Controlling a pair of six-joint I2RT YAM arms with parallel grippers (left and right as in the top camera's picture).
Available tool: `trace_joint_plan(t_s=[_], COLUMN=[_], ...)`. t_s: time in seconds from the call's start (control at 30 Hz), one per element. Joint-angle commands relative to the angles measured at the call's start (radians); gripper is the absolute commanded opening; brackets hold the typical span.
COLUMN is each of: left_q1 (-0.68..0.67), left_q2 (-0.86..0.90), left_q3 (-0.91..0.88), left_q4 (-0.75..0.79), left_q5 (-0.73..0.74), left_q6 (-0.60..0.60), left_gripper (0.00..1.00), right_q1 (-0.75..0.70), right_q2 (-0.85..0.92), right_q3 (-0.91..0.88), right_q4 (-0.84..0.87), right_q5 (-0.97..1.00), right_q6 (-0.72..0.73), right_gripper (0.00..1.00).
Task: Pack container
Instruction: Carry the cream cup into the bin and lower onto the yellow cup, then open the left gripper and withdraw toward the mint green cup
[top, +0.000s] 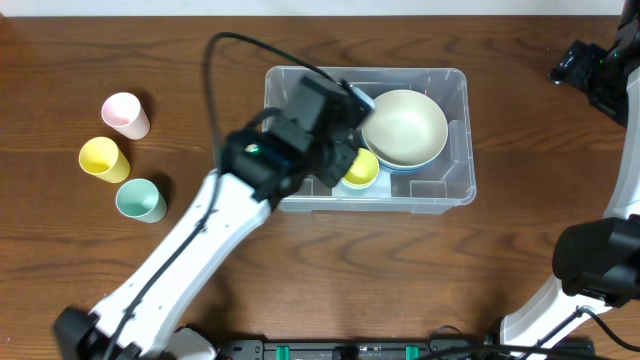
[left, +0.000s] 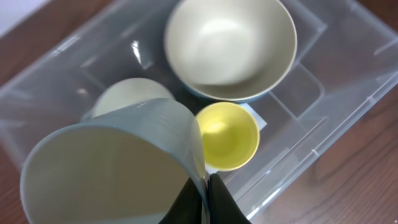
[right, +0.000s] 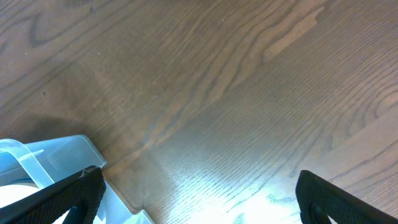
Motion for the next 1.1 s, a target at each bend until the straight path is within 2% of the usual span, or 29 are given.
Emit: trace_joint_plan(t_s=[0.0,0.27,0.6,0.63,0.73,0.77,0.97,1.07], left_q1=[-0.037,-0.109,-0.120,-0.120,-0.119,-0.119,-0.118,-0.101], left_q2=[0.051,0.107,0.107,0.107,0.107,0.107,0.097,0.067], left_q3=[0.003,0.003,0.003,0.003,0.003,0.003,0.004,0.008], left_q4=[0.011,0.011,-0.011,-0.012,-0.011,-0.011,-0.010,-0.014], left_q5=[-0.005,-0.005,-0.009,-0.009,-0.021,-0.037,-0.203,-0.261], left_q6=[0.035,0.035,0.042,0.042,0.042,0.042,0.026,-0.036], left_gripper=[0.06,0.06,0.07,0.15,0.47,0.50,0.51,0.51], right_q1=[-0.004,-0.004,-0.004,-0.004,-0.004,-0.004,-0.004,-0.004], right_q2=[0.005,0.005,0.005,0.005,0.005,0.005,0.005,0.005], right_q3=[0.001,0.001,0.001,0.001,0.001,0.001,0.001,0.001], right_q4=[-0.002,-0.002,-0.001,-0.001,-0.001,-0.001,-0.002,-0.001], right_q5=[0.003,0.003,0.003,0.003,0.003,0.003,0.003,0.003], right_q6=[0.016,0.016,0.016,0.016,0.016,0.016,0.016,0.016], right_gripper=[0.99,0.99,0.99,0.99,0.99,0.99,0.99,0.99])
